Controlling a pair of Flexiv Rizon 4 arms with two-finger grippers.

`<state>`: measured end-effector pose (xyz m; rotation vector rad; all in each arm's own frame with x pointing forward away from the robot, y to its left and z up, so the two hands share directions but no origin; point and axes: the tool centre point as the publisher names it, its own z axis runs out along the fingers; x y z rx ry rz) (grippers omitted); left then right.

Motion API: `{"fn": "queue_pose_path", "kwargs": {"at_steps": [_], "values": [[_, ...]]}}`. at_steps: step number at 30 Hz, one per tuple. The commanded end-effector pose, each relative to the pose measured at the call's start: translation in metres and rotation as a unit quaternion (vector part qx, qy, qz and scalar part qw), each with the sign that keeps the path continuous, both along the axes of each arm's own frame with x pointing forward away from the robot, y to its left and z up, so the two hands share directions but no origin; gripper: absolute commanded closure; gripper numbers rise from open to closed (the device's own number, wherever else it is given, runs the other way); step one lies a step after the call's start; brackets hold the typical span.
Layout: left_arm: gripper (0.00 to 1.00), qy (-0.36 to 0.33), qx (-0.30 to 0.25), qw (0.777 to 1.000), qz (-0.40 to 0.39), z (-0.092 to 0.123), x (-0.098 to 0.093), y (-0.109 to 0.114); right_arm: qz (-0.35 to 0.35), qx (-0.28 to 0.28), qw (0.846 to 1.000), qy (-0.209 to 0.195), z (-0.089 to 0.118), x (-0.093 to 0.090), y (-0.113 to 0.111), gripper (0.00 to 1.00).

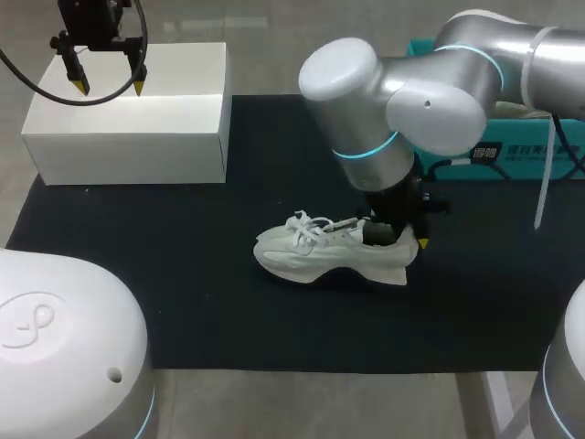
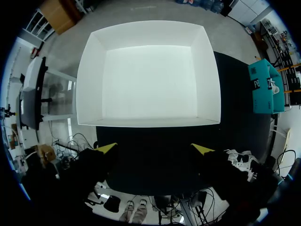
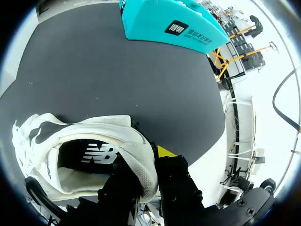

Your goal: Take the shoe out of the shoebox, open the shoe tongue, remove and reinsert the insole, then place the shoe into the shoebox

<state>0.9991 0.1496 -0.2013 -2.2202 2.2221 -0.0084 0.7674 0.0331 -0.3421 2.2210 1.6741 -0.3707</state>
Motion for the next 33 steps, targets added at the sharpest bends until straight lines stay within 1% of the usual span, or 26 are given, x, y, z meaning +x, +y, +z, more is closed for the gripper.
{"fn": "queue_pose_path", "kwargs": {"at_steps": [1, 7, 16, 21, 28, 29, 30, 33], "values": [[0.0, 0.001, 0.001, 1.0, 0.0, 0.001, 0.0, 0.0, 0.0, 0.0, 1.0, 0.003, -0.007, 0.002, 0.003, 1.0], [0.0, 0.001, 0.001, 1.0, 0.0, 0.001, 0.0, 0.0, 0.001, 0.007, 1.0, 0.003, -0.012, -0.002, 0.0, 1.0], [0.0, 0.001, 0.001, 1.0, 0.0, 0.001, 0.0, 0.0, 0.0, 0.015, 1.0, -0.002, -0.016, -0.003, -0.017, 1.0], [0.0, 0.001, 0.001, 1.0, 0.0, 0.001, 0.0, 0.0, -0.008, 0.017, 1.0, -0.001, -0.021, -0.002, -0.024, 1.0], [0.0, 0.001, 0.001, 1.0, 0.0, 0.001, 0.0, 0.0, -0.012, 0.025, 1.0, 0.013, -0.033, 0.002, -0.023, 1.0], [0.0, 0.001, 0.001, 1.0, 0.0, 0.001, 0.0, 0.0, -0.012, 0.027, 0.999, 0.017, -0.033, 0.002, -0.024, 0.64], [0.0, 0.001, 0.001, 1.0, 0.0, 0.001, 0.0, 0.0, -0.013, 0.03, 0.999, 0.018, -0.032, 0.001, -0.025, 0.0], [0.0, 0.001, 0.001, 1.0, 0.0, 0.001, 0.0, 0.0, -0.009, 0.04, 0.999, 0.017, -0.022, -0.003, -0.027, 0.0]]}}
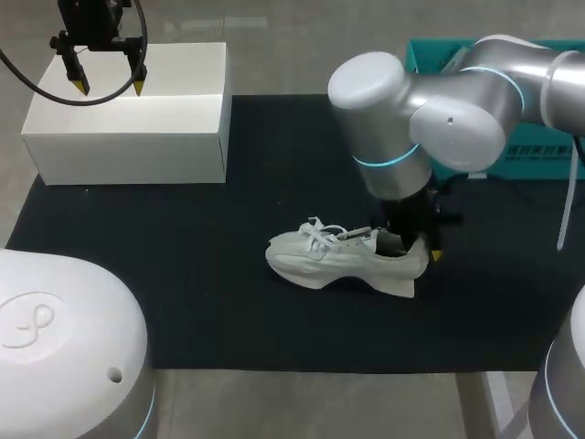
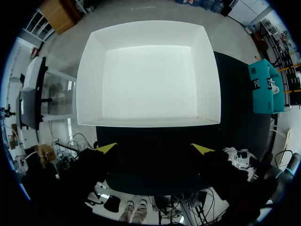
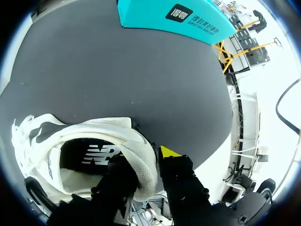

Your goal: Take the shoe out of the shoebox, open the shoe tongue, remove and reinsert the insole, then place the shoe into the shoebox

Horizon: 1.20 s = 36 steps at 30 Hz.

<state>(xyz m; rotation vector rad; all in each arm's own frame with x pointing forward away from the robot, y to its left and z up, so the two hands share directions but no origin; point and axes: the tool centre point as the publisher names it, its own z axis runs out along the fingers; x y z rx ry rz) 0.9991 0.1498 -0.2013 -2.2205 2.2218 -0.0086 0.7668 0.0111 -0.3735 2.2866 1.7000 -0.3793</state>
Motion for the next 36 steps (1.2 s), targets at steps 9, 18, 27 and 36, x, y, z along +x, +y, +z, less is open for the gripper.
{"fn": "queue_pose_path", "kwargs": {"at_steps": [9, 18, 27, 36], "values": [[0.0, 0.001, 0.001, 1.0, 0.0, 0.001, 0.0, 0.0, 0.057, 0.05, 0.996, -0.038, 0.056, -0.009, -0.008, 0.0], [0.0, 0.001, 0.001, 1.0, 0.0, 0.001, 0.0, 0.0, 0.487, 0.101, 0.865, -0.071, 0.093, 0.003, -0.016, 0.0], [0.0, 0.001, 0.001, 1.0, 0.0, 0.001, 0.0, 0.0, 0.597, 0.101, 0.792, -0.076, 0.097, 0.004, -0.03, 0.0], [0.0, 0.001, 0.001, 1.0, 0.0, 0.001, 0.0, 0.0, 0.597, 0.101, 0.792, -0.076, 0.097, 0.004, -0.03, 0.0]]}}
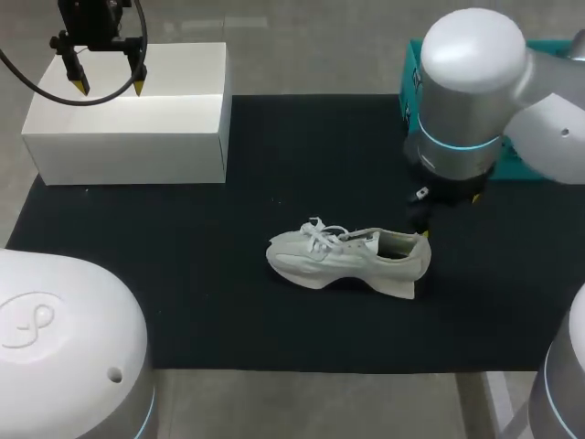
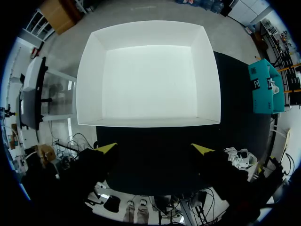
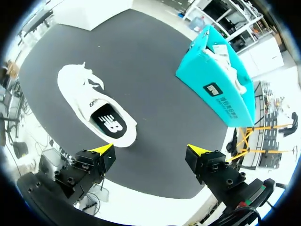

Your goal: Take the shoe out of the shoebox, open the shoe tongue, remove and reinsert the insole, then place the shoe into the shoebox

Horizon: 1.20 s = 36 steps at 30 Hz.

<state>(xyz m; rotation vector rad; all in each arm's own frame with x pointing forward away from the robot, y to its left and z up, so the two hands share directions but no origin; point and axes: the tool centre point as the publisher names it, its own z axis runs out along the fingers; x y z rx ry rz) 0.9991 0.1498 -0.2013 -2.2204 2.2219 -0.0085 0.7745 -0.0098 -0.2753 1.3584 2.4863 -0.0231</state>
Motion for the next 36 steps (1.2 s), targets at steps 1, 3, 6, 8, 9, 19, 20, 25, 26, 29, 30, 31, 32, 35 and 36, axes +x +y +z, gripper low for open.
{"fn": "queue_pose_path", "kwargs": {"at_steps": [1, 3, 6, 8, 9, 19, 20, 25, 26, 29, 30, 31, 32, 35, 36], "values": [[0.0, 0.001, 0.001, 1.0, 0.0, 0.001, 0.0, 0.0, 0.202, 0.066, 0.977, -0.032, -0.001, -0.004, -0.009, 0.0], [0.0, 0.001, 0.001, 1.0, 0.0, 0.001, 0.0, 0.0, 0.232, 0.087, 0.968, -0.046, -0.004, -0.001, -0.01, 0.0], [0.0, 0.001, 0.001, 1.0, 0.0, 0.001, 0.0, 0.0, 0.303, 0.191, 0.928, -0.104, -0.008, 0.008, -0.015, 0.0], [0.0, 0.001, 0.001, 1.0, 0.0, 0.001, 0.0, 0.0, 0.347, 0.258, 0.892, -0.135, -0.007, 0.013, -0.018, 0.0], [0.0, 0.001, 0.001, 1.0, 0.0, 0.001, 0.0, 0.0, 0.366, 0.278, 0.876, -0.145, -0.006, 0.014, -0.019, 0.0], [0.0, 0.001, 0.001, 1.0, 0.0, 0.001, 0.0, 0.0, 0.519, 0.398, 0.742, -0.144, 0.007, 0.02, -0.012, 0.0], [0.0, 0.001, 0.001, 1.0, 0.0, 0.001, 0.0, 0.0, 0.536, 0.404, 0.727, -0.144, 0.008, 0.019, -0.011, 0.0], [0.0, 0.001, 0.001, 1.0, 0.0, 0.001, 0.0, 0.0, 0.555, 0.415, 0.708, -0.136, 0.009, 0.018, -0.01, 0.0], [0.0, 0.001, 0.001, 1.0, 0.0, 0.001, 0.0, 0.0, 0.555, 0.415, 0.708, -0.136, 0.009, 0.018, -0.01, 0.0], [0.0, 0.001, 0.001, 1.0, 0.0, 0.001, 0.0, 0.0, 0.555, 0.415, 0.708, -0.136, 0.009, 0.018, -0.01, 0.0], [0.0, 0.001, 0.001, 1.0, 0.0, 0.001, 0.0, 0.0, 0.555, 0.415, 0.708, -0.136, 0.009, 0.018, -0.01, 0.0], [0.0, 0.001, 0.001, 1.0, 0.0, 0.001, 0.0, 0.0, 0.555, 0.415, 0.708, -0.136, 0.009, 0.018, -0.01, 0.0], [0.0, 0.001, 0.001, 1.0, 0.0, 0.001, 0.0, 0.0, 0.555, 0.415, 0.708, -0.136, 0.009, 0.018, -0.01, 0.0], [0.0, 0.001, 0.001, 1.0, 0.0, 0.001, 0.0, 0.0, 0.555, 0.415, 0.708, -0.136, 0.009, 0.018, -0.01, 0.0], [0.0, 0.001, 0.001, 1.0, 0.0, 0.001, 0.0, 0.0, 0.555, 0.415, 0.708, -0.136, 0.009, 0.018, -0.01, 0.0]]}}
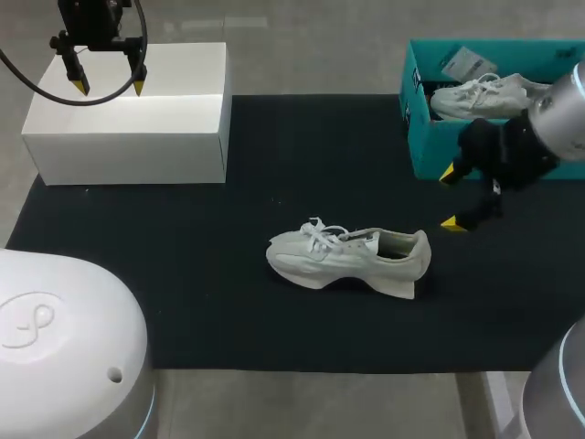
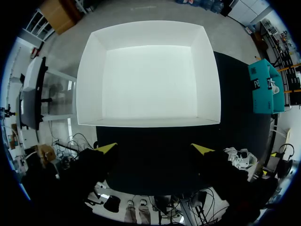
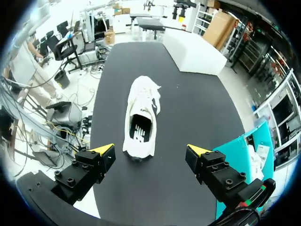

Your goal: Take the shoe out of the shoebox, open the shoe tongue, remove and reinsert the insole, then place the shoe into the shoebox

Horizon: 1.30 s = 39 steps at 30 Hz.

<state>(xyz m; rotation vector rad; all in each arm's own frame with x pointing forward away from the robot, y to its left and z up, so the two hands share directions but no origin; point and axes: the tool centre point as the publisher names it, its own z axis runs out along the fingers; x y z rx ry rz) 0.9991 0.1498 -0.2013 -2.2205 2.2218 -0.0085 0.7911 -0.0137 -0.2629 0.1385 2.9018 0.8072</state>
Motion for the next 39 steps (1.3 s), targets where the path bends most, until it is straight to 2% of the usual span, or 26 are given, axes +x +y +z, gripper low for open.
{"fn": "queue_pose_path", "kwargs": {"at_steps": [1, 3, 5, 7, 8, 17, 19, 25, 30, 35, 39], "values": [[0.0, 0.001, 0.001, 1.0, 0.0, 0.001, 0.0, 0.0, 0.14, 0.247, 0.959, -0.023, -0.003, 0.002, -0.006, 0.0], [0.0, 0.001, 0.001, 1.0, 0.0, 0.001, 0.0, 0.0, 0.14, 0.247, 0.959, -0.023, -0.003, 0.002, -0.006, 0.0], [0.0, 0.001, 0.001, 1.0, 0.0, 0.001, 0.0, 0.0, 0.128, 0.274, 0.953, -0.027, -0.018, -0.001, -0.01, 0.0], [0.0, 0.001, 0.001, 1.0, 0.0, 0.001, 0.0, 0.0, 0.124, 0.275, 0.953, -0.028, -0.02, -0.002, -0.011, 0.0], [0.0, 0.001, 0.001, 1.0, 0.0, 0.001, 0.0, 0.0, 0.108, 0.291, 0.95, -0.029, -0.035, -0.004, -0.016, 0.0], [0.0, 0.001, 0.001, 1.0, 0.0, 0.001, 0.0, 0.0, 0.062, 0.293, 0.953, -0.049, -0.061, -0.003, -0.027, 0.0], [0.0, 0.001, 0.001, 1.0, 0.0, 0.001, 0.0, 0.0, 0.054, 0.299, 0.951, -0.053, -0.073, -0.002, -0.026, 0.0], [0.0, 0.001, 0.001, 1.0, 0.0, 0.001, 0.0, 0.0, 0.042, 0.274, 0.96, -0.044, -0.094, -0.005, -0.018, 0.0], [0.0, 0.001, 0.001, 1.0, 0.0, 0.001, 0.0, 0.0, 0.035, 0.236, 0.97, -0.045, -0.098, -0.008, -0.014, 0.0], [0.0, 0.001, 0.001, 1.0, 0.0, 0.001, 0.0, 0.0, 0.025, 0.231, 0.972, -0.041, -0.103, -0.011, -0.013, 0.0], [0.0, 0.001, 0.001, 1.0, 0.0, 0.001, 0.0, 0.0, 0.023, 0.226, 0.973, -0.034, -0.118, -0.013, -0.007, 0.0]]}}
